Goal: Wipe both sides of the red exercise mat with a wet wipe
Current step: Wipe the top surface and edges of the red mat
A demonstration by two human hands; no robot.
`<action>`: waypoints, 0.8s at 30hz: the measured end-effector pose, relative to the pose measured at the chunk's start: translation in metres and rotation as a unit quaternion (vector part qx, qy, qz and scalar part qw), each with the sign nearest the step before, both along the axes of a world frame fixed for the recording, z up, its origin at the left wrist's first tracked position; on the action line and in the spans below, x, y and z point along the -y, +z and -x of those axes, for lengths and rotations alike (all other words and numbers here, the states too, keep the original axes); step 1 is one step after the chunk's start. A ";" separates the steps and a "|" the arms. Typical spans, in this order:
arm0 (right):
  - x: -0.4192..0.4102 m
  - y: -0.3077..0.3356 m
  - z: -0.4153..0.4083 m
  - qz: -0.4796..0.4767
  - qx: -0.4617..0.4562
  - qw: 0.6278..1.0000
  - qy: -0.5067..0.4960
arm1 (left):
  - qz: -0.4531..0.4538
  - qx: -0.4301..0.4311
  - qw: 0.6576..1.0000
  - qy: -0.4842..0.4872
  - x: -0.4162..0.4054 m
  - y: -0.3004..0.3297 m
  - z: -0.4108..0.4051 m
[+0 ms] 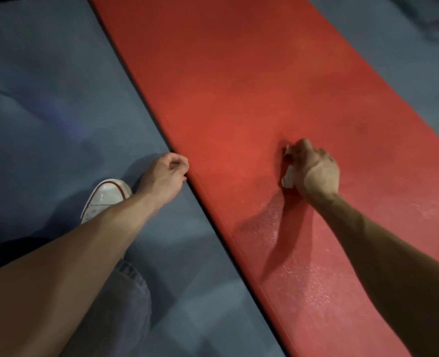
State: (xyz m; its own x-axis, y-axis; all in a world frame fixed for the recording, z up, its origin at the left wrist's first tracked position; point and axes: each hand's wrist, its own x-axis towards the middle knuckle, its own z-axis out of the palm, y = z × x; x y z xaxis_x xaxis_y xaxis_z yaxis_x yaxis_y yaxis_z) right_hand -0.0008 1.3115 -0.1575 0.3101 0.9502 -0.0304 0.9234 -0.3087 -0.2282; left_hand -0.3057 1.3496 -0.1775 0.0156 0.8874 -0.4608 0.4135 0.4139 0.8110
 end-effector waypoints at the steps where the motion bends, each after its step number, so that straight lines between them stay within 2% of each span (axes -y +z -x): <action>1: 0.003 0.000 0.001 -0.008 -0.023 0.999 -0.024 | 0.000 -0.005 1.000 0.001 0.001 0.001 -0.001; 5: 0.032 -0.020 0.054 -0.067 -0.085 0.991 0.085 | -0.008 -0.027 1.000 0.001 -0.001 -0.003 -0.003; 9: 0.064 -0.028 0.081 -0.049 -0.063 0.978 0.191 | -0.048 -0.077 0.994 -0.061 0.002 -0.003 -0.012; 14: 0.063 -0.025 0.070 -0.072 -0.001 0.974 0.214 | -0.117 -0.127 0.974 -0.144 0.012 0.001 -0.042; 19: 0.056 -0.023 0.050 -0.099 0.003 0.959 0.267 | -0.104 -0.102 0.971 -0.189 0.013 0.001 -0.051; 21: 0.046 -0.025 0.010 -0.094 0.024 0.964 0.247 | -0.096 -0.106 0.970 -0.195 0.012 -0.003 -0.055; 24: 0.030 -0.027 -0.076 -0.105 0.063 0.988 0.096 | -0.099 -0.125 0.968 -0.193 0.010 -0.008 -0.055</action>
State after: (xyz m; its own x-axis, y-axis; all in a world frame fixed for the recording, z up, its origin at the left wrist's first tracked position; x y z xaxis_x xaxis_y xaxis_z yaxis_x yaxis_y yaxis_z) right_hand 0.0748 1.2813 -0.1846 0.1129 0.9732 0.2002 0.9855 -0.0840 -0.1474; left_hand -0.2507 1.3393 -0.1852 0.2745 0.9088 -0.3141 0.6997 0.0352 0.7135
